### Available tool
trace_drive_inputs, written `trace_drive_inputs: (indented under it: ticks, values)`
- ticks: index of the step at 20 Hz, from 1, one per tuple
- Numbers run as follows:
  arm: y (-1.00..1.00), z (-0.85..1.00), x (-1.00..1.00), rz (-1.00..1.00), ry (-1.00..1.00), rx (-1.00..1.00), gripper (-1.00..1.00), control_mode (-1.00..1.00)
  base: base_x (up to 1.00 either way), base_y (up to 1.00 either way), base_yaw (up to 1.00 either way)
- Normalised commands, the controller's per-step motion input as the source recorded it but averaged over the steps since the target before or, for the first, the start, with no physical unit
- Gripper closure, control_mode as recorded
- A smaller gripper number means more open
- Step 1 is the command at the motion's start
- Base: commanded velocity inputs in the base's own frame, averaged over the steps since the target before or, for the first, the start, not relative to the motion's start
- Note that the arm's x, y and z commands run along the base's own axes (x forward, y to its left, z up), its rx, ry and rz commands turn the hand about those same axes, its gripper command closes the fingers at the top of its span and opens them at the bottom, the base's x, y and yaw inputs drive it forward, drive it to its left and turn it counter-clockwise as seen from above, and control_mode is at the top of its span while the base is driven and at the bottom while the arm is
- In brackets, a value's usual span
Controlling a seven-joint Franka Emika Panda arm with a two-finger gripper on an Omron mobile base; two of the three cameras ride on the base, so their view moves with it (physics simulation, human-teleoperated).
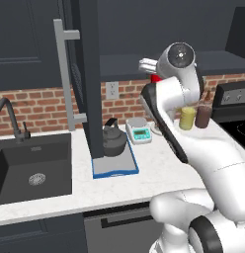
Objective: Pick the kettle from the counter and place it on the tray. Then pick the mug from the cabinet and place it on the tray. Then close the cabinet doors.
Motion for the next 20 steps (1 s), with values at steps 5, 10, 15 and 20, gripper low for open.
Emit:
trace_drive_inputs:
  ticks: [5,10,15,20]
  values:
    - [0.07,0.00,-1.00,0.43,0.00,0.04,1.00,-1.00,0.00,0.00,0.00]
    - [0.05,-0.26,-0.92,0.54,-0.01,0.01,1.00,-1.00,0.00,0.00,0.00]
    - [-0.02,-0.37,-0.33,0.56,0.03,0.16,1.00,-1.00,0.00,0.00,0.00]
    - [0.03,-0.32,0.15,0.50,0.00,0.24,1.00,-1.00,0.00,0.00,0.00]
